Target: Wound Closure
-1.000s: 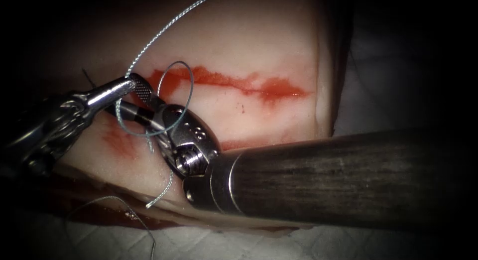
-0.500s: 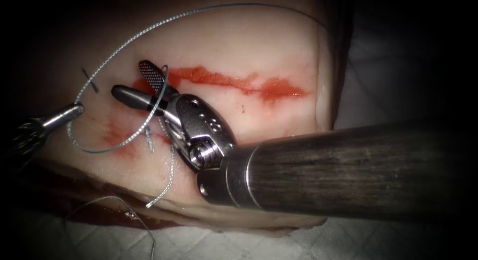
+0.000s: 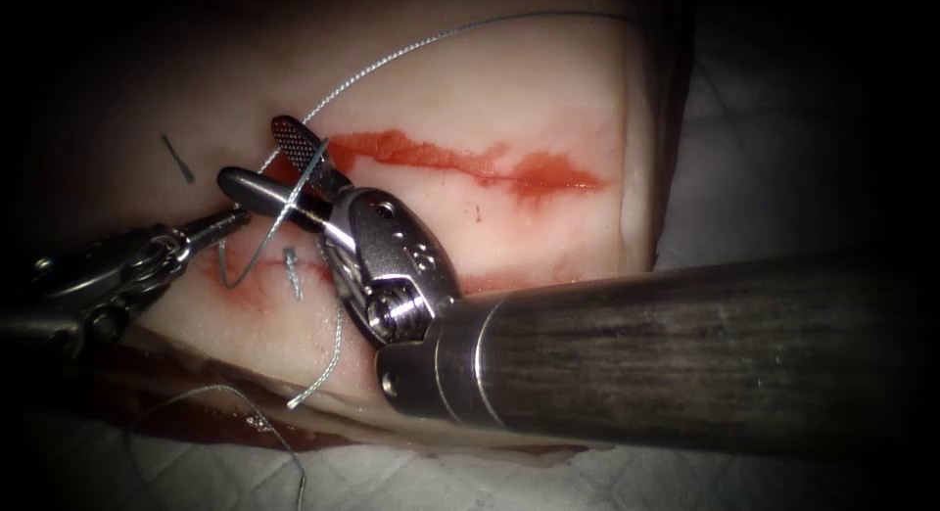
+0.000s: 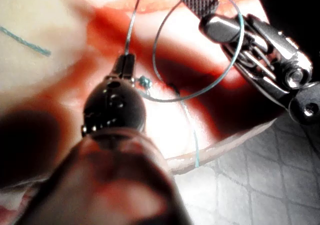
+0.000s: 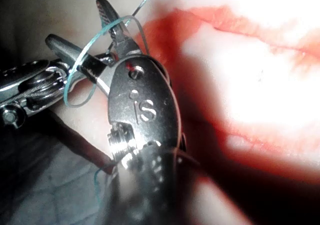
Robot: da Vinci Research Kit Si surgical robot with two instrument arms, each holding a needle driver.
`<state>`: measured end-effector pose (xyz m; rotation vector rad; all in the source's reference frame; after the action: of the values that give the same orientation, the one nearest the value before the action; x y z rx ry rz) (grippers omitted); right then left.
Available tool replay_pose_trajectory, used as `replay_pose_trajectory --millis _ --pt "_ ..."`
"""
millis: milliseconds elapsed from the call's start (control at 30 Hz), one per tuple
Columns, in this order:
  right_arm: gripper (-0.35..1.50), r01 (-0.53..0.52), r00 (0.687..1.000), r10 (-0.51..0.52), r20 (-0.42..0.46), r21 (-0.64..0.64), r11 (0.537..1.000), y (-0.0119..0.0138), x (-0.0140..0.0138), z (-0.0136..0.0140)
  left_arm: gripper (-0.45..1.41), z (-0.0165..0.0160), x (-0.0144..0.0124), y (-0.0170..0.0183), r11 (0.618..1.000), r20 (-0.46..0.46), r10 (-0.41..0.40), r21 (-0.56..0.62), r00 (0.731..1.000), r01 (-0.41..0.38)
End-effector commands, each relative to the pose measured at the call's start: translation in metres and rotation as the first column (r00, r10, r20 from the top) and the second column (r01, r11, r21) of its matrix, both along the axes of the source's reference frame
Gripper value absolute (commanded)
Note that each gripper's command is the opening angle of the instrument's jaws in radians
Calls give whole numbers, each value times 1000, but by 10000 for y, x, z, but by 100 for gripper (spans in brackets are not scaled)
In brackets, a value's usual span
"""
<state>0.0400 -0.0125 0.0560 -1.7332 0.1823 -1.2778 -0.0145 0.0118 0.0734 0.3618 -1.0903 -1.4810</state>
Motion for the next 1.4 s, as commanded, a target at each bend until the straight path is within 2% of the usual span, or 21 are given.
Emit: replay_pose_trajectory --millis 33,200,267,333,433,467,500,533,633,733,800,867,933,967,1033,1133,1167,1200,1233,1300,1400 --pt "54 17 1000 -17 -9 -6 1000 -2 11 2 -45 8 -8 8 999 56 30 -14 998 -29" --pt "53 55 998 -56 -26 -18 998 -5 18 3 -45 4 -12 22 998 126 44 -38 991 -40" --pt "61 106 993 -109 -34 -73 992 -8 20 4 -45 -2 -10 32 998 168 46 -56 985 -37" --pt "79 158 986 -163 -22 -149 976 -10 19 5 -45 -6 -11 39 997 193 58 -61 980 -47" --pt "88 240 967 -254 -36 -223 945 -6 22 3 -45 -8 -22 47 994 243 101 -68 965 -87" --pt "78 252 962 -269 -45 -232 940 -6 23 3 -45 -9 -27 48 993 263 109 -70 959 -94" --pt "59 273 955 -294 -51 -244 930 -7 24 3 -45 -10 -31 50 992 275 116 -74 954 -99" --pt "56 293 948 -316 -47 -264 919 -8 23 2 -45 -10 -34 51 990 283 130 -90 950 -109" --pt "59 409 904 -427 17 -321 854 -5 21 -7 -45 -9 -45 58 984 307 167 -106 937 -141" --pt "61 482 866 -498 54 -356 800 2 22 -17 -45 -4 -52 65 982 310 180 -113 934 -151" --pt "46 508 843 -536 42 -386 770 7 22 -25 -45 1 -55 71 980 317 190 -115 929 -161" --pt "46 545 817 -574 55 -397 738 8 22 -30 -45 4 -55 76 980 318 192 -115 928 -164" --pt "46 614 767 -632 108 -408 676 11 21 -36 -45 5 -54 81 978 315 201 -124 927 -170" --pt "58 668 725 -669 166 -405 624 14 20 -42 -45 4 -52 84 976 317 209 -128 925 -177" --pt "58 703 695 -690 200 -388 596 18 21 -46 -45 1 -51 87 974 318 218 -137 923 -183" --pt "46 772 623 -736 264 -358 525 25 21 -54 -45 -7 -51 88 971 323 226 -153 919 -185" --pt "46 802 587 -751 303 -349 486 28 21 -56 -45 -9 -52 89 971 320 221 -158 921 -177" --pt "44 856 510 -774 376 -312 412 33 21 -60 -45 -11 -53 90 970 320 218 -173 922 -169" --pt "44 872 482 -777 406 -307 381 35 22 -62 -45 -11 -53 89 969 321 219 -181 921 -167" --pt "34 897 436 -785 440 -286 338 38 23 -63 -45 -11 -54 88 969 321 219 -182 921 -167" --pt "36 920 385 -790 478 -270 285 38 23 -63 -45 -10 -57 86 969 320 219 -183 922 -166"
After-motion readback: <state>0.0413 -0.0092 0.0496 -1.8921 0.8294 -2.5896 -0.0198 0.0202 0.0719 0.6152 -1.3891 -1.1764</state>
